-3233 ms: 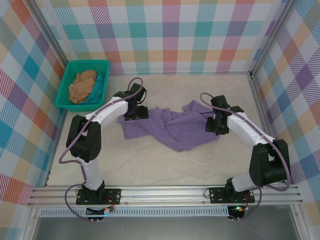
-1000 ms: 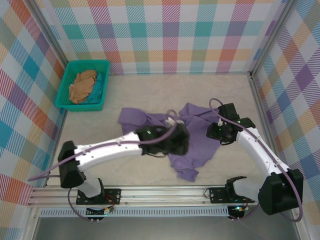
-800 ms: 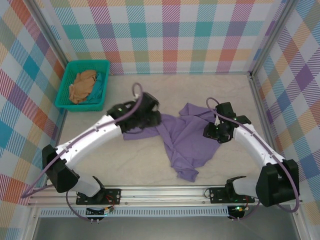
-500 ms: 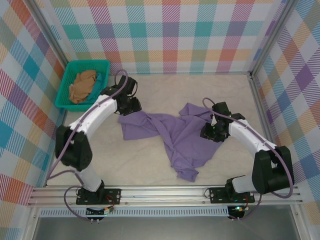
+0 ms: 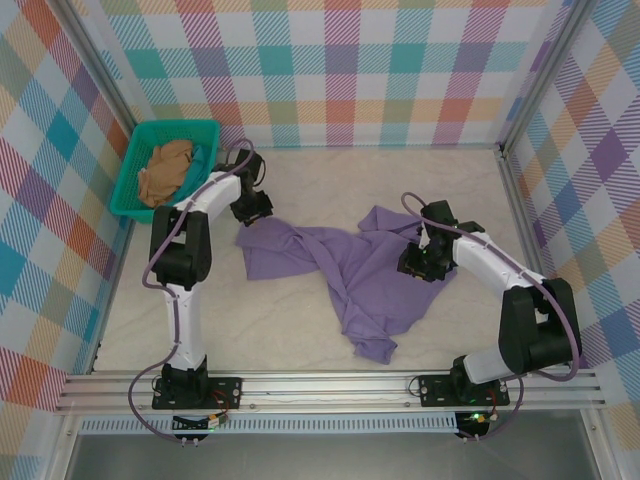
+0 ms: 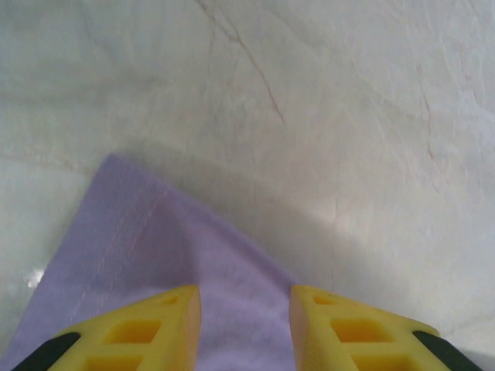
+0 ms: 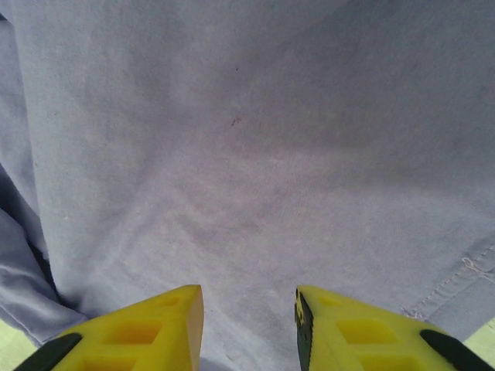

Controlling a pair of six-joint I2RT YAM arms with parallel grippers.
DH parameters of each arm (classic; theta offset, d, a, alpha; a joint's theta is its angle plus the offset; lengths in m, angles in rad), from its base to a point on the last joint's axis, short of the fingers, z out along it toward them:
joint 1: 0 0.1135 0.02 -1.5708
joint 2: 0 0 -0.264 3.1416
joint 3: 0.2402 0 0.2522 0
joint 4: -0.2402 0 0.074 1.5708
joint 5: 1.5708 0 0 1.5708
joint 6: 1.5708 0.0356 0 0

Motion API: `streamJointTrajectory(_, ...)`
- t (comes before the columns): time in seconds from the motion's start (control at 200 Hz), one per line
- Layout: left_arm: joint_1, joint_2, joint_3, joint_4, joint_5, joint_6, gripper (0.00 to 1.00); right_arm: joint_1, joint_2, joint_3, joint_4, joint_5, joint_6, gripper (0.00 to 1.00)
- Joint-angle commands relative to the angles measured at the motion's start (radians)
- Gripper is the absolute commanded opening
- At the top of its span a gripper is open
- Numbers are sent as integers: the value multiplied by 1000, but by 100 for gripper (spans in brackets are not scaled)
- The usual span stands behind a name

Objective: Fold and stack the t-shirts

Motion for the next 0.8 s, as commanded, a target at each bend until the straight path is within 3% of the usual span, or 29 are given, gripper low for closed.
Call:
streamJointTrajectory(0.0, 10, 12, 57, -8, -24, 7, 36, 3, 16, 24, 1, -23, -14, 37)
streamJointTrajectory(0.17, 21, 35, 78, -46, -48, 12, 42, 2, 27, 26, 4, -31, -15, 37)
streamJointTrajectory(0.55, 25, 93, 54, -90, -108, 33, 46, 3, 42, 19, 21, -53, -18, 37)
streamJointTrajectory(0.72, 35, 148, 89, -90, -111, 46, 46, 2, 37, 13, 18, -53, -22, 37)
streamJointTrajectory(0.795, 36, 181, 117, -99, -105, 55, 41, 3, 34, 11, 17, -53, -22, 37)
